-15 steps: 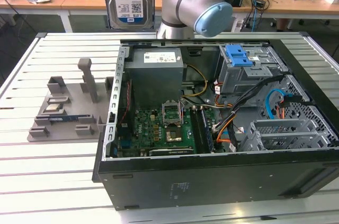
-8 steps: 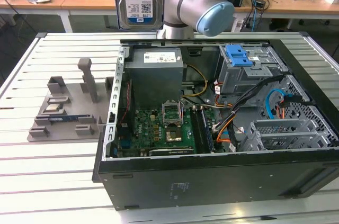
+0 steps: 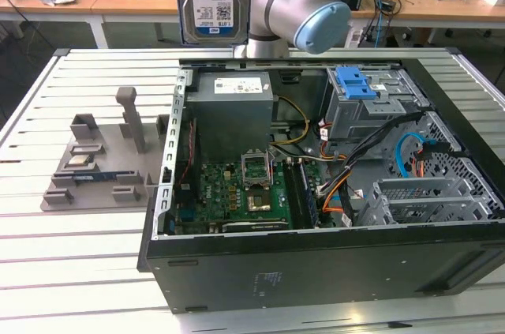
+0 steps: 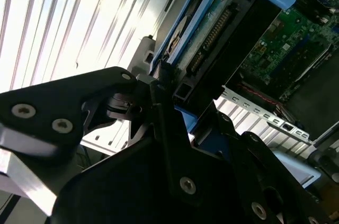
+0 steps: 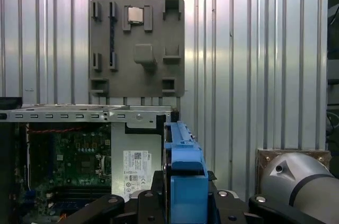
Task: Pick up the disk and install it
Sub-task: 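Pick up the disk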
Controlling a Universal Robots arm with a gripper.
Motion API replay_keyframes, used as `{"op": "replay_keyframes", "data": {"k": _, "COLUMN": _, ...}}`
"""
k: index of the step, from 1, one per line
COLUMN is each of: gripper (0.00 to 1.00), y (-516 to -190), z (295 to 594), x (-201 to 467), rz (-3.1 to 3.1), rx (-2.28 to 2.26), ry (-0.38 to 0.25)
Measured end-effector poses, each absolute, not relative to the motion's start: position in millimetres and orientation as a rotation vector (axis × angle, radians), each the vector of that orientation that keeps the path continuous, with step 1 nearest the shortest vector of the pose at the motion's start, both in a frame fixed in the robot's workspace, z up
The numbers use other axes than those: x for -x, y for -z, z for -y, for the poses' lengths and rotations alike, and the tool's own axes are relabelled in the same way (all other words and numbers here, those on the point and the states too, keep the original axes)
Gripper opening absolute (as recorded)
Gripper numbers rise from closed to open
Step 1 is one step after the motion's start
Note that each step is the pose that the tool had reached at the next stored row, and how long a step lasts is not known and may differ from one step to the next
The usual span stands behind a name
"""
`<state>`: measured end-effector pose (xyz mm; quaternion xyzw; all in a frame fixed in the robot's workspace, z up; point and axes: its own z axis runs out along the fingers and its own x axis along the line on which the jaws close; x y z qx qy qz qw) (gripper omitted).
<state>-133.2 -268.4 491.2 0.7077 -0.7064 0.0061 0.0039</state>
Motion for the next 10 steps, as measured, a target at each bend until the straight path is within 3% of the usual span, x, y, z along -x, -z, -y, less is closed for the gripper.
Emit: {"op": "replay_keyframes", "data": {"k": 10, "gripper": 0.36, "y": -491.1, "z": 287.5, "x": 130.4, "rz": 2.214, "rx": -2.218, "ry": -0.019}}
